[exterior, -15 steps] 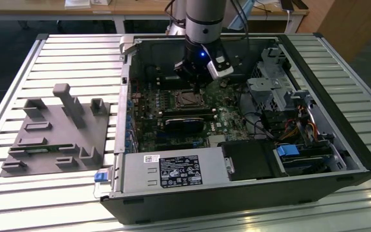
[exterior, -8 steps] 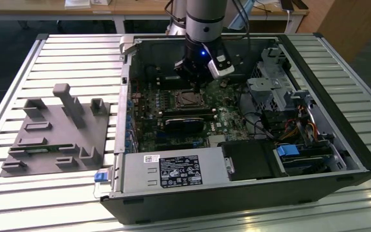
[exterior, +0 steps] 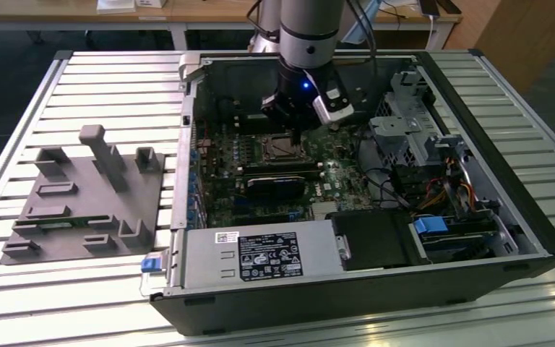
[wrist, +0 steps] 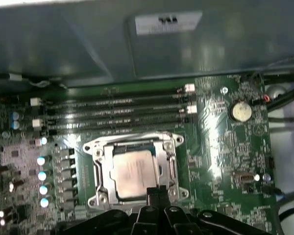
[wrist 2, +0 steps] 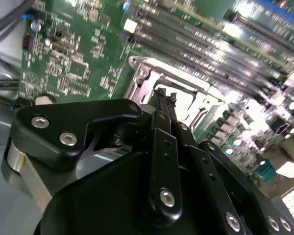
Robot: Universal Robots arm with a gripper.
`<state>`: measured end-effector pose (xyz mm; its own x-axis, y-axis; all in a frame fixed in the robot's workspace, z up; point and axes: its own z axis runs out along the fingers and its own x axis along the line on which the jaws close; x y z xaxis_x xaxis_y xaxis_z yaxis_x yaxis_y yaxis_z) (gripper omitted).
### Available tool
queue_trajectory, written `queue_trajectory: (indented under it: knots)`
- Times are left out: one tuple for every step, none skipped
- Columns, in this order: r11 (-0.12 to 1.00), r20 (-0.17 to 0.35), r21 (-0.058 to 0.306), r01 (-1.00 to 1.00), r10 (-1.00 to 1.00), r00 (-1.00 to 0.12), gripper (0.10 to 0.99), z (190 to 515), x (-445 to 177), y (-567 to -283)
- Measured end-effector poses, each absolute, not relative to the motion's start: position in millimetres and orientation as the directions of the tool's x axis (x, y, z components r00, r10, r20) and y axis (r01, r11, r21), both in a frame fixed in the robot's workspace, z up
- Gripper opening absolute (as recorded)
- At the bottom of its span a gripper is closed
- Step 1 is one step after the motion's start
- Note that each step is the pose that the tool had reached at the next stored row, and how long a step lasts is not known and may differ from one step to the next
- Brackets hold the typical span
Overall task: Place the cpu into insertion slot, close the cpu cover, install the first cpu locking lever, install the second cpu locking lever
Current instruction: 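Install the second cpu locking lever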
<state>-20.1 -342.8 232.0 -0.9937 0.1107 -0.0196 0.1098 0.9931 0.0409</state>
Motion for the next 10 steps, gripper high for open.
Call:
queue_trajectory:
  knots:
    - [0.993,-0.018,0.041,0.110,0.111,-0.994,0.106,232,-20,-345]
    - [0.993,-0.015,0.041,0.110,0.111,-0.994,0.106,232,-20,-347]
    - [0.993,-0.014,0.041,0.110,0.111,-0.994,0.106,232,-20,-348]
    - [0.993,-0.012,0.041,0.110,0.111,-0.994,0.106,232,-20,-349]
    - [0.993,-0.011,0.042,0.110,0.111,-0.994,0.106,232,-20,-349]
    - [0.993,-0.011,0.042,0.110,0.111,-0.994,0.106,232,-20,-350]
    - [0.993,-0.010,0.044,0.110,0.111,-0.994,0.106,232,-20,-351]
    - [0.993,-0.010,0.045,0.110,0.111,-0.994,0.106,232,-20,-353]
    - [0.993,-0.010,0.047,0.110,0.111,-0.994,0.106,232,-20,-356]
    - [0.993,-0.010,0.049,0.110,0.111,-0.994,0.106,232,-20,-358]
